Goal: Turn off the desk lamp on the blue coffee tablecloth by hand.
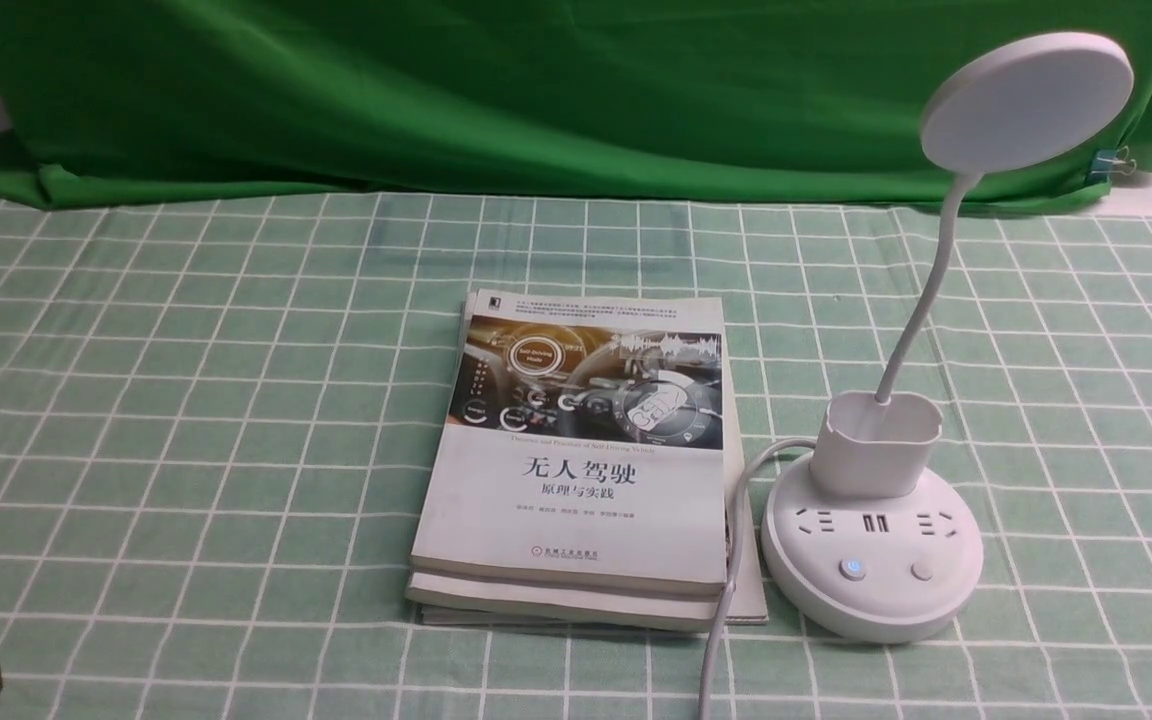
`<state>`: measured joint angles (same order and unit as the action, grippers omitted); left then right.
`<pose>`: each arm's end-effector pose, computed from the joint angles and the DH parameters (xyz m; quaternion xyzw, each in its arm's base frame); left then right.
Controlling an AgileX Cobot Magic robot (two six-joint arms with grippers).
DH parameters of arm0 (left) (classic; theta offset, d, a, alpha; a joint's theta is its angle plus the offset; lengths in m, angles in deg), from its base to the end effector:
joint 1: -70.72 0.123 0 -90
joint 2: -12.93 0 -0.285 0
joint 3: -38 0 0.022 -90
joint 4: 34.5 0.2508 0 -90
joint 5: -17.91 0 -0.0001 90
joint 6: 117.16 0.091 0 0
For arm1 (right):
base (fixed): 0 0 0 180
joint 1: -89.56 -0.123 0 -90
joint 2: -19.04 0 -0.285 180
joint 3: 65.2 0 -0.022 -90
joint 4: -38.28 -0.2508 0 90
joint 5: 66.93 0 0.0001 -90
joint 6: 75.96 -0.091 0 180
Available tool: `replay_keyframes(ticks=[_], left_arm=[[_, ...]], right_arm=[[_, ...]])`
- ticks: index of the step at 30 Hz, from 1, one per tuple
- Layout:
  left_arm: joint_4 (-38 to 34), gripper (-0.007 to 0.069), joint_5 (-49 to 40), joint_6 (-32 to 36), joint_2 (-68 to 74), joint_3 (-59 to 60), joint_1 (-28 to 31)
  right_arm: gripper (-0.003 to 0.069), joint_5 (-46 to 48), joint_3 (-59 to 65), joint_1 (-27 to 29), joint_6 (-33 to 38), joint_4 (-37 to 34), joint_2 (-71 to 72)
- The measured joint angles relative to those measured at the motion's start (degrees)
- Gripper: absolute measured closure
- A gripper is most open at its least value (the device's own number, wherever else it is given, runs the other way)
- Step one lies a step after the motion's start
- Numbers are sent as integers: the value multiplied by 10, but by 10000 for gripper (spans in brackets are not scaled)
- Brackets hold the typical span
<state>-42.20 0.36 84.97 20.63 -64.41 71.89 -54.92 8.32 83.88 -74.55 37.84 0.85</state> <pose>0.0545 -0.0026 0.1836 0.1051 0.7738 0.0710 0.6206 0.0686 0.0070 0.2048 -0.0462 0.7851 0.0260 0.6170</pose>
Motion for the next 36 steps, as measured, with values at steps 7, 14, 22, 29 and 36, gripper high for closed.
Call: replay_keyframes(ticks=[7,14,22,29,36], left_arm=[[0,624,0,0,0,0,0],[0,624,0,0,0,0,0],[0,624,0,0,0,0,0],[0,624,0,0,0,0,0],[0,624,0,0,0,0,0]], right_arm=[[629,8,40,7,0,0,96],[627,16,40,7,0,0,103],[617,18,40,7,0,0,103],[598,18,40,7,0,0,103],[586,18,40,7,0,0,103]])
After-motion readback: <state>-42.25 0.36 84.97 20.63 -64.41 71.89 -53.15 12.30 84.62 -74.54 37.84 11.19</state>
